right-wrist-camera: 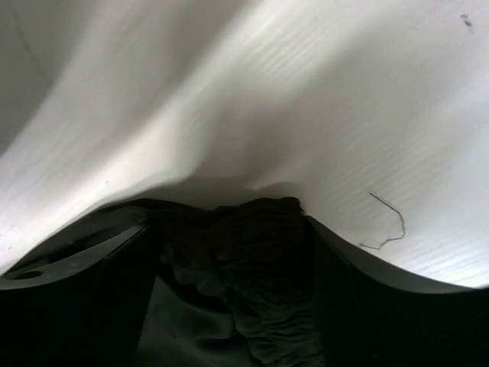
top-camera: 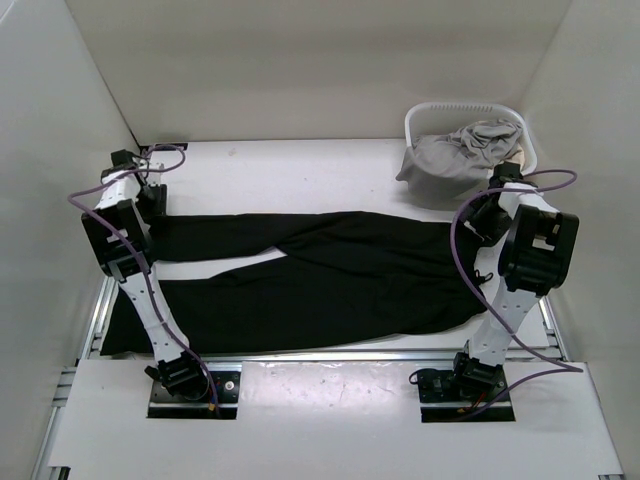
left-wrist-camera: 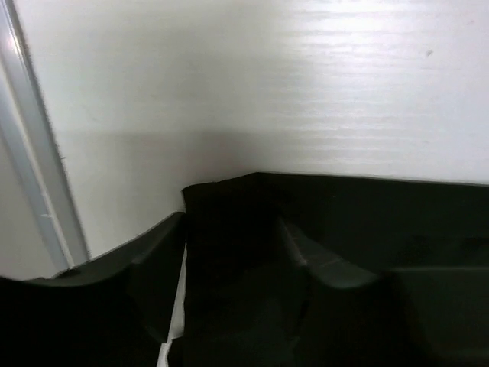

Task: Fold and stack the trousers
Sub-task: Fold the trousers

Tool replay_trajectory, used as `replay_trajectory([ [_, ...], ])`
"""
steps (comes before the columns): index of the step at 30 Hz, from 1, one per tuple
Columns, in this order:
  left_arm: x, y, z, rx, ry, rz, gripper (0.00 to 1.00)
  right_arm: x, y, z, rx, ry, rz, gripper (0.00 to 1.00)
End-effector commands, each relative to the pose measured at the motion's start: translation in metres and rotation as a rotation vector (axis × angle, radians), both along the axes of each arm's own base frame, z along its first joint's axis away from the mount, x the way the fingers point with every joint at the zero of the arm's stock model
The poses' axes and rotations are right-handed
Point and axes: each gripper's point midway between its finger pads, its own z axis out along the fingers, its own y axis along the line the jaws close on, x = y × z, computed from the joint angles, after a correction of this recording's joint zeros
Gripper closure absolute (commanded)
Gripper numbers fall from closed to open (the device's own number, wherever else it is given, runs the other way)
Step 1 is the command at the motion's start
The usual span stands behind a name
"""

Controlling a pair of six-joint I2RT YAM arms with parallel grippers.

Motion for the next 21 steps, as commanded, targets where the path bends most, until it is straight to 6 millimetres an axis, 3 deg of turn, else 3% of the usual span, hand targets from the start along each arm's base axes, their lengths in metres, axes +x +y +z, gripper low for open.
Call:
replay_trajectory([
  [1,-0.010,-0.025,-0.013,-0.118,0.051,-0.019,0.46,-0.010,0.002,-0.020,0.011,0.066,-0.021,0.25],
  [2,-0.010,-0.032,-0.010,-0.152,0.035,-0.042,0.54,-0.010,0.003,-0.018,0.009,0.057,-0.022,0.29],
  [3,-0.011,-0.033,-0.003,-0.149,0.026,-0.043,0.65,-0.009,0.003,-0.016,0.009,0.044,-0.032,0.44],
  [4,-0.009,-0.037,0.002,-0.145,0.017,-0.053,0.86,-0.013,0.004,-0.019,0.011,0.055,-0.032,0.53],
  [7,-0.007,-0.036,0.012,-0.133,-0.004,-0.063,0.86,-0.011,0.002,-0.010,0.000,0.034,-0.043,0.72],
  [12,0.022,-0.019,0.060,-0.053,-0.125,-0.059,0.86,-0.003,-0.018,0.030,-0.114,-0.047,-0.067,0.85],
  [15,0.052,-0.012,0.108,0.002,-0.251,-0.062,0.86,0.005,-0.030,0.069,-0.182,-0.122,-0.081,0.93],
  [16,0.067,-0.013,0.135,0.028,-0.321,-0.074,0.86,0.006,-0.039,0.079,-0.212,-0.141,-0.094,0.93],
  [17,0.072,-0.011,0.148,0.041,-0.352,-0.075,0.86,0.012,-0.045,0.098,-0.223,-0.190,-0.108,0.95],
  [20,0.089,-0.027,0.189,0.074,-0.446,-0.123,0.86,0.019,-0.057,0.120,-0.241,-0.243,-0.126,0.96],
  [21,0.089,-0.029,0.189,0.065,-0.449,-0.130,0.86,0.018,-0.057,0.124,-0.247,-0.250,-0.117,0.98],
])
